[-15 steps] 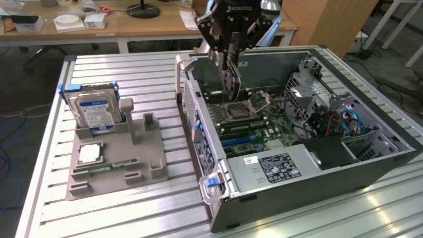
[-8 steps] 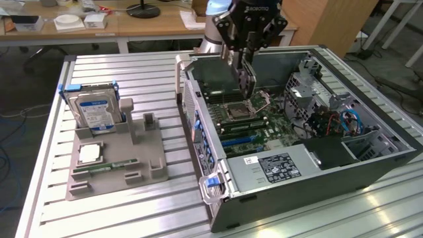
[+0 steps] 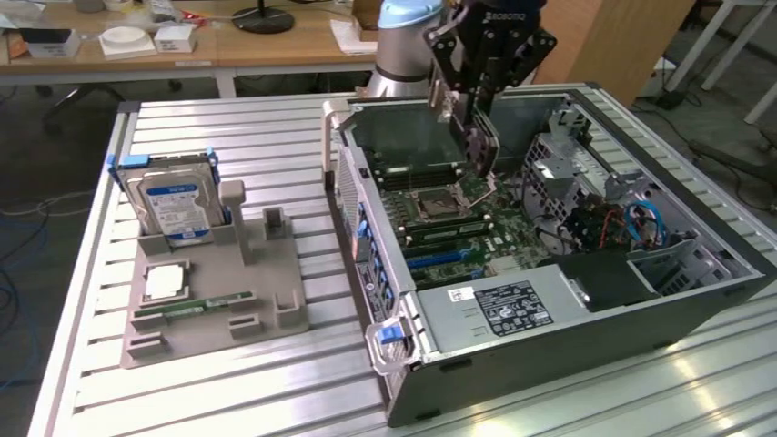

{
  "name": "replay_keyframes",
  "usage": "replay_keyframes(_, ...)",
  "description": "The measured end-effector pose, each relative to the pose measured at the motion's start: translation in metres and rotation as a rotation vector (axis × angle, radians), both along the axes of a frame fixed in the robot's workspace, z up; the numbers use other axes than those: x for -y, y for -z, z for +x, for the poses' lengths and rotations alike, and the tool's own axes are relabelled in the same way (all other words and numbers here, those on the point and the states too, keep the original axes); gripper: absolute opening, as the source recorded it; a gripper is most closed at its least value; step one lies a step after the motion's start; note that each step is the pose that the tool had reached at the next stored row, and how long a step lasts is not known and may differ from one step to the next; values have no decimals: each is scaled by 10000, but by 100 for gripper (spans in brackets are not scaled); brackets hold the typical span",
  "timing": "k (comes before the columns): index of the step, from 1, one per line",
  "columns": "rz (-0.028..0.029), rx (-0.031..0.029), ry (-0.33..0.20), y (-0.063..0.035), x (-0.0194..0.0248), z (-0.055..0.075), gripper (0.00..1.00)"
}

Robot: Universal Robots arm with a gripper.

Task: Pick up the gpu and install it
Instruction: 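Pick up the gpu and move the gpu toward the slot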

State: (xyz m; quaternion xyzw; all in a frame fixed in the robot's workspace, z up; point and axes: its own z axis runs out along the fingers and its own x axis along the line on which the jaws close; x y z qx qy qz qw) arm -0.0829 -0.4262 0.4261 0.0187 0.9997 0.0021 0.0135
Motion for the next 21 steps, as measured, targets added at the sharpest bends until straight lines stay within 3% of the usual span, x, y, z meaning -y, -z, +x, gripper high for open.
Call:
replay_keyframes(12, 1, 1, 0, 0, 0, 337, 26)
replay_keyframes(21, 0, 0, 0, 0, 0, 356, 26)
